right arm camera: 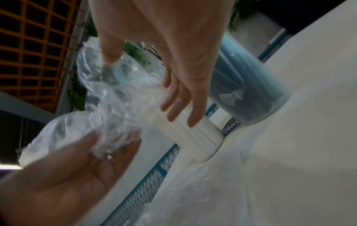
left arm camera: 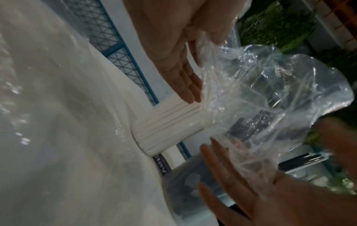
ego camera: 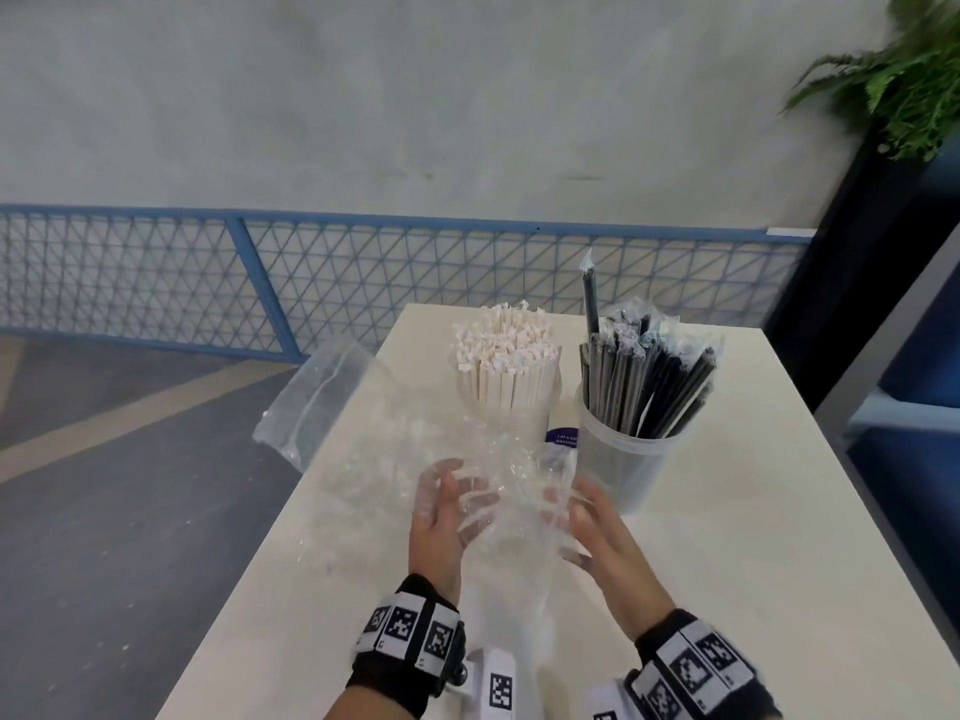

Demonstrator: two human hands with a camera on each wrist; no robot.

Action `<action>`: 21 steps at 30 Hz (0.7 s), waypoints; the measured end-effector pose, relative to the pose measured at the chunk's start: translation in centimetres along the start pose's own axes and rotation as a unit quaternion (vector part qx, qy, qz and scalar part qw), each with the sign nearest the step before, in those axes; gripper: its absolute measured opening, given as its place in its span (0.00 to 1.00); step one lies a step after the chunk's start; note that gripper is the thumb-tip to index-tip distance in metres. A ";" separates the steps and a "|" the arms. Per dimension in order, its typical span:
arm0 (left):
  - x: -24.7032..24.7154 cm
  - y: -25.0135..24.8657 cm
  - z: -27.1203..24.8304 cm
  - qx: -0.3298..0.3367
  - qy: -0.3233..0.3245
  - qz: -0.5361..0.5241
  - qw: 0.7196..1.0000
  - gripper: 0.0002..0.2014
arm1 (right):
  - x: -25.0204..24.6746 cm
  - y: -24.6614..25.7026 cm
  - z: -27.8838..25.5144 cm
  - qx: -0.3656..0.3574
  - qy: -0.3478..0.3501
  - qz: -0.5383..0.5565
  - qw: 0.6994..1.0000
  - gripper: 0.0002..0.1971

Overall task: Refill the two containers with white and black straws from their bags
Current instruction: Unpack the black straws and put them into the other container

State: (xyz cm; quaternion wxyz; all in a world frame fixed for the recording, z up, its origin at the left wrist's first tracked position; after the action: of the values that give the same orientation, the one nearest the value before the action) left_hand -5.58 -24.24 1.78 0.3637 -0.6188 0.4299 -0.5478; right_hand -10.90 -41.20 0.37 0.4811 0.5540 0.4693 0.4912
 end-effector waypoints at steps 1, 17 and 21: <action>-0.5 0.2 0.0 -0.002 0.001 0.018 1.000 0.14 | 0.3 0.0 -0.1 0.006 0.005 -0.005 1.000 0.34; -7.8 -3.7 1.2 0.096 -0.116 0.484 0.862 0.28 | 1.9 -3.3 -0.4 0.091 -0.026 -0.092 0.991 0.08; -9.5 -2.4 2.7 0.026 -0.169 0.377 0.910 0.27 | 2.6 -3.1 -0.4 0.081 -0.010 -0.076 0.994 0.17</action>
State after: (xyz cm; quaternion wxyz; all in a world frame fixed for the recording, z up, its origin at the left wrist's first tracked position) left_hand -2.90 -14.58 0.16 0.6266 -0.4842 0.5489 -0.2675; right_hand -11.28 -38.33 -2.50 0.4752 0.5590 0.5433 0.4082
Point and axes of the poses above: each hand's wrist, its own z-axis towards the middle knuckle, its own x-axis out of the palm, y = z × x, the point moved 5 cm from there along z, towards the middle knuckle, and after that the axes turned 2 degrees about -x, right-handed, at the moved point
